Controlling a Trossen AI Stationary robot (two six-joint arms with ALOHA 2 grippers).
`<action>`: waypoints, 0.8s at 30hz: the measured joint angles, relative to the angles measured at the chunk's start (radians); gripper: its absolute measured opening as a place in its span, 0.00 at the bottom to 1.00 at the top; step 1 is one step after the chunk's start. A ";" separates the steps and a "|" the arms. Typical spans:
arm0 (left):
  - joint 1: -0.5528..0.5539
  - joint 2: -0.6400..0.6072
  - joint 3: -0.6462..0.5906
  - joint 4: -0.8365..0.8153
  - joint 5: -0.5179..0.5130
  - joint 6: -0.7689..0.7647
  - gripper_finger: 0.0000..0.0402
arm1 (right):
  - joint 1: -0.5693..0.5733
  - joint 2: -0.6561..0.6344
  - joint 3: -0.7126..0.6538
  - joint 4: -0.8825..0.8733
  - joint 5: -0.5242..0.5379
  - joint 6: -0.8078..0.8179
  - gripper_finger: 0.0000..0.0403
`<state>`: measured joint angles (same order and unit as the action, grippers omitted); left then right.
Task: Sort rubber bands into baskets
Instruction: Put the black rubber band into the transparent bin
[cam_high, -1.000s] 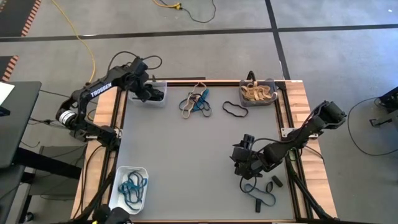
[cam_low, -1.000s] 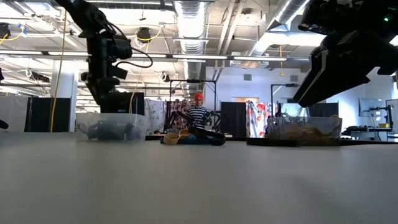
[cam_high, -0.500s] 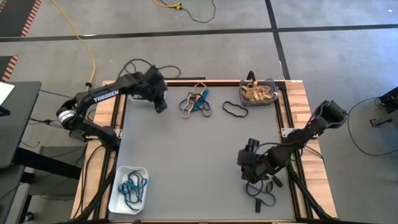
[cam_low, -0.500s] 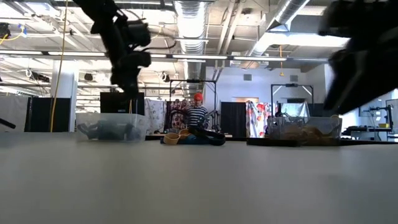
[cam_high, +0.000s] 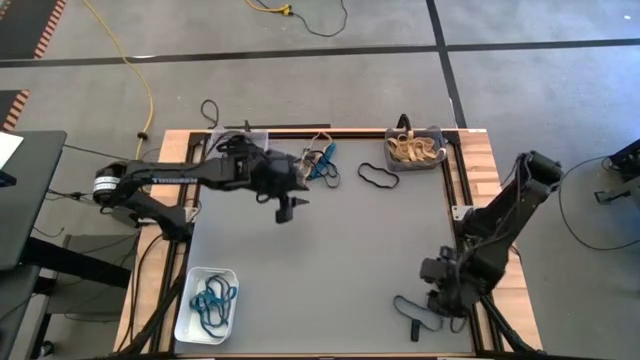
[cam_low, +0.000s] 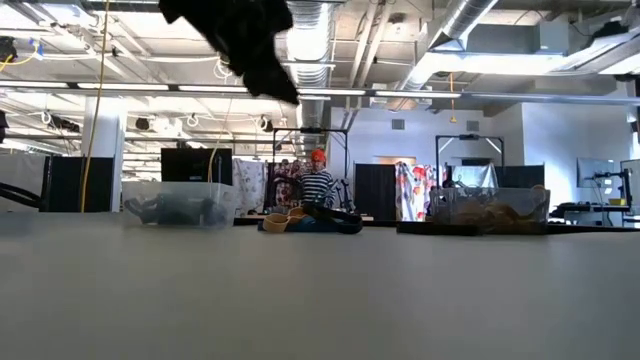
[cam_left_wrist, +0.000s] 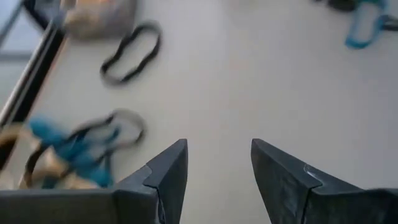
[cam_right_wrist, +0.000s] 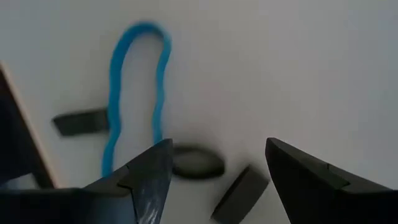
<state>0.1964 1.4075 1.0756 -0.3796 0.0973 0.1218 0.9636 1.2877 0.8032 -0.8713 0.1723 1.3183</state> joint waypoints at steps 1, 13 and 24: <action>-0.026 0.000 0.000 0.025 -0.012 0.008 0.42 | 0.023 0.000 0.000 0.001 -0.009 0.035 0.71; -0.199 0.064 0.000 0.174 -0.059 0.034 0.42 | 0.118 0.097 0.000 0.024 -0.046 0.164 0.71; -0.242 0.338 0.000 0.282 -0.055 0.031 0.42 | 0.053 0.220 -0.001 0.010 -0.079 0.005 0.68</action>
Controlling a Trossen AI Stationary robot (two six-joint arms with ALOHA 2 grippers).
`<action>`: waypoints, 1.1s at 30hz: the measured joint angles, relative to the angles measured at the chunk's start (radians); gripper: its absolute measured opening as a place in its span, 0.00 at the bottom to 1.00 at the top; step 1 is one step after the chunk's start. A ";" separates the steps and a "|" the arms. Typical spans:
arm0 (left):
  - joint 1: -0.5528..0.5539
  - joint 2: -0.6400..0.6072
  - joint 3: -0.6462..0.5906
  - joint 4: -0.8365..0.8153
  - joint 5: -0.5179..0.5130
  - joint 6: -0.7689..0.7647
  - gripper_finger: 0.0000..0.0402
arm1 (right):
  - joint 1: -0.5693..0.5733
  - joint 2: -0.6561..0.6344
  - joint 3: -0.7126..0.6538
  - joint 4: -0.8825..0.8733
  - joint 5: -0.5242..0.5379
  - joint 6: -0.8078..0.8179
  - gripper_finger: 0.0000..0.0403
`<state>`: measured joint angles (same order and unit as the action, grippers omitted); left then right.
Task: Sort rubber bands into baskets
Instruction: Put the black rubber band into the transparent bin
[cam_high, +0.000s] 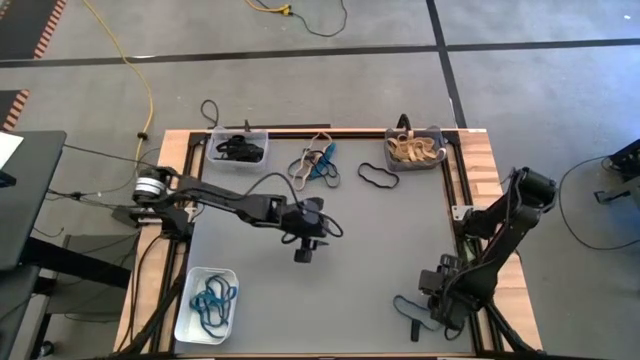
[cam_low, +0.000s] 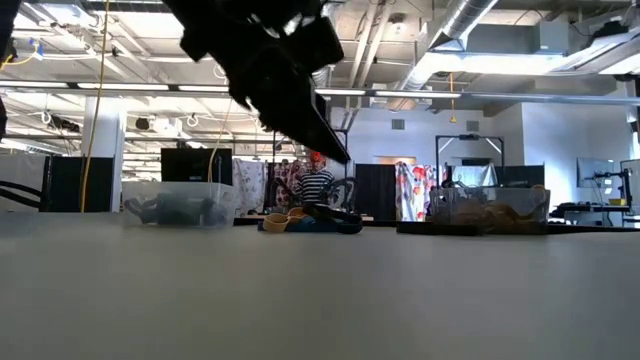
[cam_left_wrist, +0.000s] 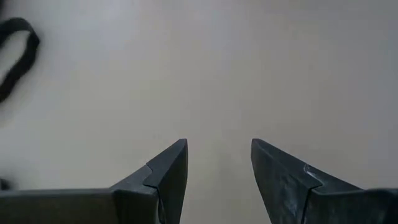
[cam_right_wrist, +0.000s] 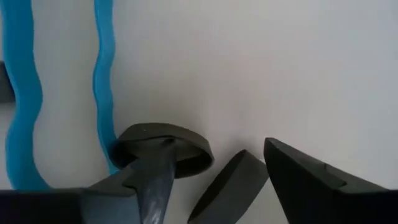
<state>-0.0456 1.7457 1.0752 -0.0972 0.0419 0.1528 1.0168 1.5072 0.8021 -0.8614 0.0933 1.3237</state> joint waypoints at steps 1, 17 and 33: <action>0.000 0.014 0.000 0.013 0.003 0.000 0.42 | -0.006 0.005 0.000 0.003 -0.012 -0.012 0.66; 0.001 0.039 0.001 0.092 0.006 0.037 0.41 | -0.105 0.010 0.003 0.048 0.014 -0.218 0.05; -0.014 0.038 0.001 0.225 -0.011 0.071 0.41 | -0.312 0.009 0.098 -0.039 0.430 -0.463 0.04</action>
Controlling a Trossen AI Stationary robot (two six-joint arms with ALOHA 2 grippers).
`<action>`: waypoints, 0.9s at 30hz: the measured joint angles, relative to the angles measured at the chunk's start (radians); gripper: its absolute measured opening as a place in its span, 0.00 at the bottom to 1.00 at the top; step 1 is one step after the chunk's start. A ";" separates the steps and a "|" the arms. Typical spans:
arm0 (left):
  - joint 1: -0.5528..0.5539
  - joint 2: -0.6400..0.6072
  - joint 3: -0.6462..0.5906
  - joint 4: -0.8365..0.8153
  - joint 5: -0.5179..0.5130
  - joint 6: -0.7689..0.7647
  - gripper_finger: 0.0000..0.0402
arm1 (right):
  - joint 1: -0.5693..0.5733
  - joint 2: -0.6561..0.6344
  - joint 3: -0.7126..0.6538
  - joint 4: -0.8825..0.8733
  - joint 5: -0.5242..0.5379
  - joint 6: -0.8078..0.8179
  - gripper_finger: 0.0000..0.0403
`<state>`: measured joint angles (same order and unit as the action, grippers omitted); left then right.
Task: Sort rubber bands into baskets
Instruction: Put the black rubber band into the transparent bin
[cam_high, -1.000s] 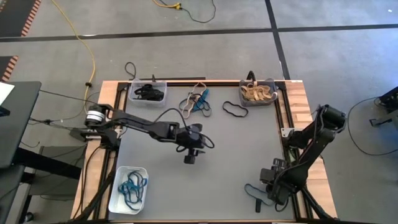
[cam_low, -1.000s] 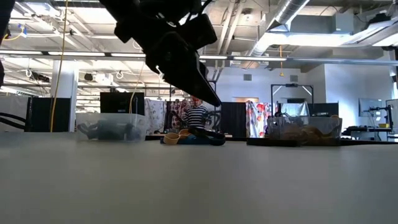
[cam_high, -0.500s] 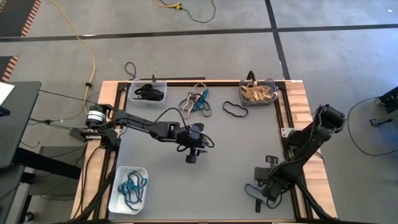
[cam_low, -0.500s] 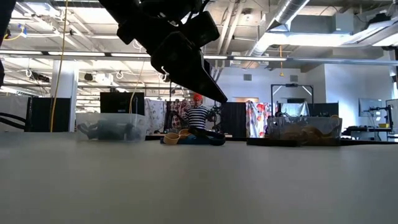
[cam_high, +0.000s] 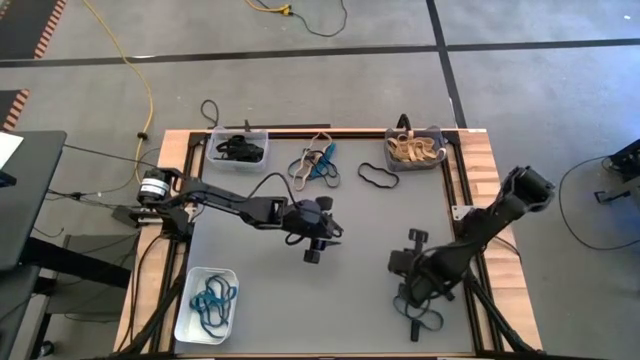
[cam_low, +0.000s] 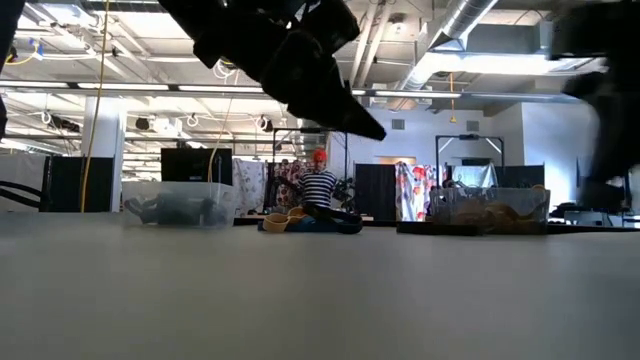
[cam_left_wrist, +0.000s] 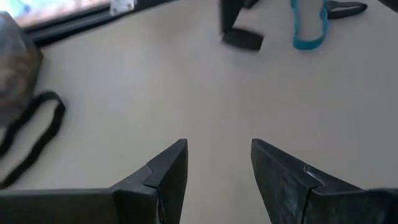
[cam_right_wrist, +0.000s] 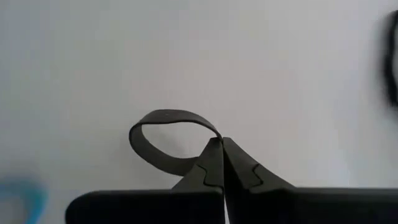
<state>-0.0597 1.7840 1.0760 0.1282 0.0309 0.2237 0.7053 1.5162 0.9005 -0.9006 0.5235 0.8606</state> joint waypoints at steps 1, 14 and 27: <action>-0.007 0.000 0.000 0.010 -0.017 0.011 0.41 | -0.020 0.000 0.000 0.005 0.031 -0.004 0.04; -0.100 0.000 0.000 0.070 -0.363 0.131 0.41 | -0.266 0.000 0.000 0.196 0.189 -0.063 0.04; -0.102 0.000 0.000 0.065 -0.429 0.088 0.42 | -0.389 -0.001 0.000 0.510 0.213 -0.279 0.04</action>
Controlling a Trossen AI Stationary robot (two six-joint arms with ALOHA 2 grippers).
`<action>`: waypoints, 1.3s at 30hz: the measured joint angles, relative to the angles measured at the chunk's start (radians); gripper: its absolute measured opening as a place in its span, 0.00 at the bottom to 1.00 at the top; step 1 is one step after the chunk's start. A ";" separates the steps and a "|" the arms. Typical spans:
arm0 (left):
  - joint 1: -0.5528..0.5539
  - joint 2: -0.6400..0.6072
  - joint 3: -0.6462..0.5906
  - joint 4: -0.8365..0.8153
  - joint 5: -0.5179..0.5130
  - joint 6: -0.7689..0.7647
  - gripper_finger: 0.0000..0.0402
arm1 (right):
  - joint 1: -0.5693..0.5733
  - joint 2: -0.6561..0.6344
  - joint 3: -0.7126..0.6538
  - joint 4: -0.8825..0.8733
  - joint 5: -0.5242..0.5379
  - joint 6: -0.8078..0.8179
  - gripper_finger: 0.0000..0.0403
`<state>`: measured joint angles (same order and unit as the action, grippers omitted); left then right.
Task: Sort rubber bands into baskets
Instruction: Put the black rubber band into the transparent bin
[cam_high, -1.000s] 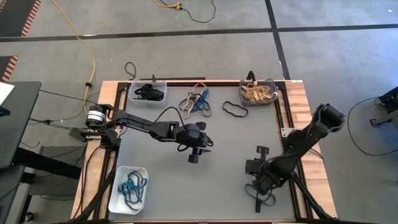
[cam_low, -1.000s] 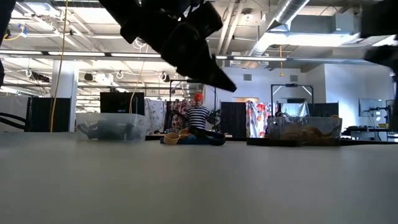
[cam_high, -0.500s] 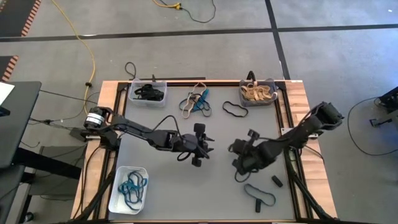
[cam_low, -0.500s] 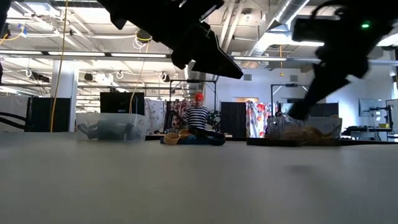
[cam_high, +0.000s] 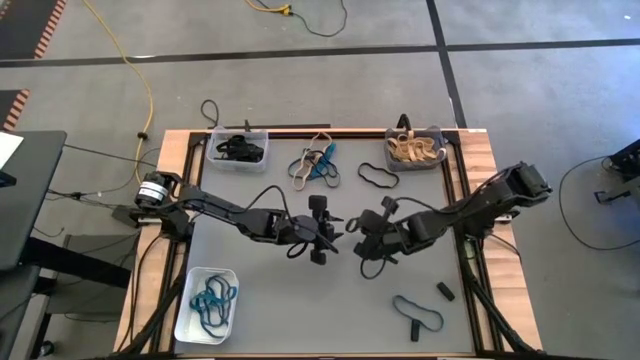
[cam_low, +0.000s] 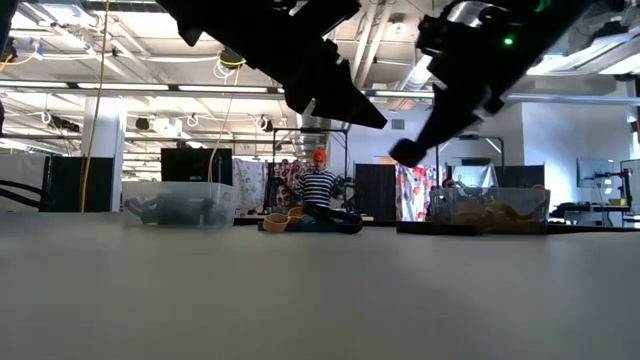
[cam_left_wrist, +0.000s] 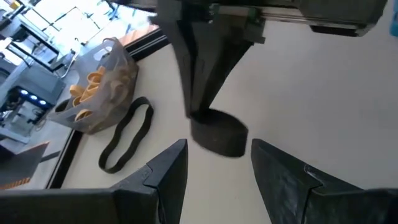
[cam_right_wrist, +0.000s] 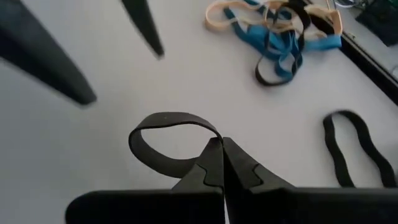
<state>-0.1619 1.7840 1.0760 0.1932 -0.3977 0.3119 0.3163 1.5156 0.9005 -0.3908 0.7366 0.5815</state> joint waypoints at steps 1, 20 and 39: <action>-0.001 0.000 0.000 0.000 0.000 0.006 0.42 | -0.006 -0.005 0.000 0.014 -0.002 -0.014 0.04; -0.022 0.001 0.000 0.090 -0.197 0.089 0.54 | -0.064 -0.090 0.000 0.163 -0.057 -0.123 0.04; -0.022 0.002 0.000 0.060 -0.218 0.092 0.13 | -0.064 -0.089 0.000 0.206 -0.070 -0.172 0.04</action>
<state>-0.1841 1.7855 1.0760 0.2533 -0.6153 0.4042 0.2523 1.4269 0.9005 -0.1848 0.6664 0.4099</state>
